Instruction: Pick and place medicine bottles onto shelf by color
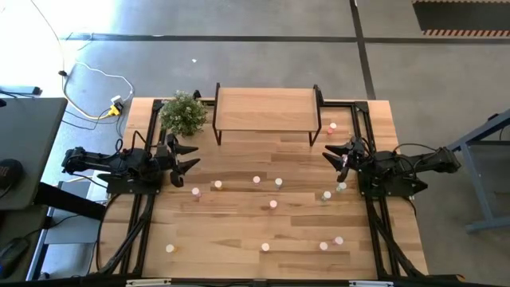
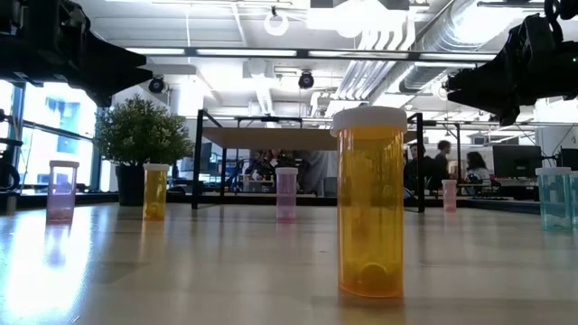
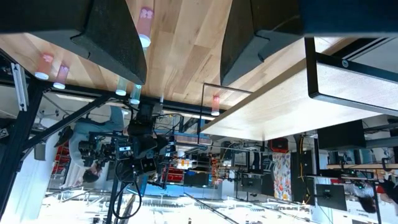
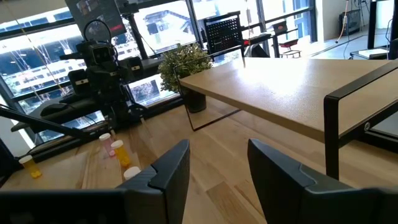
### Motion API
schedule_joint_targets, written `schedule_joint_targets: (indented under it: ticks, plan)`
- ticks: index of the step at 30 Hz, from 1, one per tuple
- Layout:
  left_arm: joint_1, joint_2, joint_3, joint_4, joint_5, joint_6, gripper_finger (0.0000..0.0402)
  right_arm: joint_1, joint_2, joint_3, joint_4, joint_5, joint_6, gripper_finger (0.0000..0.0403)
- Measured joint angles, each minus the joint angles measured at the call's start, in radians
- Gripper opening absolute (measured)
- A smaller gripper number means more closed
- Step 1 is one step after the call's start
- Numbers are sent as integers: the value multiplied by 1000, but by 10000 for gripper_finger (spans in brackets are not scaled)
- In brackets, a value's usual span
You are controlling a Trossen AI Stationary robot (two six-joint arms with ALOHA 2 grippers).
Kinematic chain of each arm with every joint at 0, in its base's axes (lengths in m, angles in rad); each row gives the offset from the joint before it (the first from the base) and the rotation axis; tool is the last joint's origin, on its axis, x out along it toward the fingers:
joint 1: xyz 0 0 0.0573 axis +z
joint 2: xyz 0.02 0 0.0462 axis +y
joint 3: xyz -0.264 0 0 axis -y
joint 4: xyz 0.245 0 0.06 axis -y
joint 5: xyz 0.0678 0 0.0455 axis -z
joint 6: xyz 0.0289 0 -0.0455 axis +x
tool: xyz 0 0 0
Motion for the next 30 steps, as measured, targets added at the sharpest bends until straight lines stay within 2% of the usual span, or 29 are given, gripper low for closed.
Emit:
schedule_joint_targets:
  ticks: [30]
  plan:
    - [0, 0, 0, 15, -14, 0, 196, 0, 0, 0, 0, 0, 0, 154]
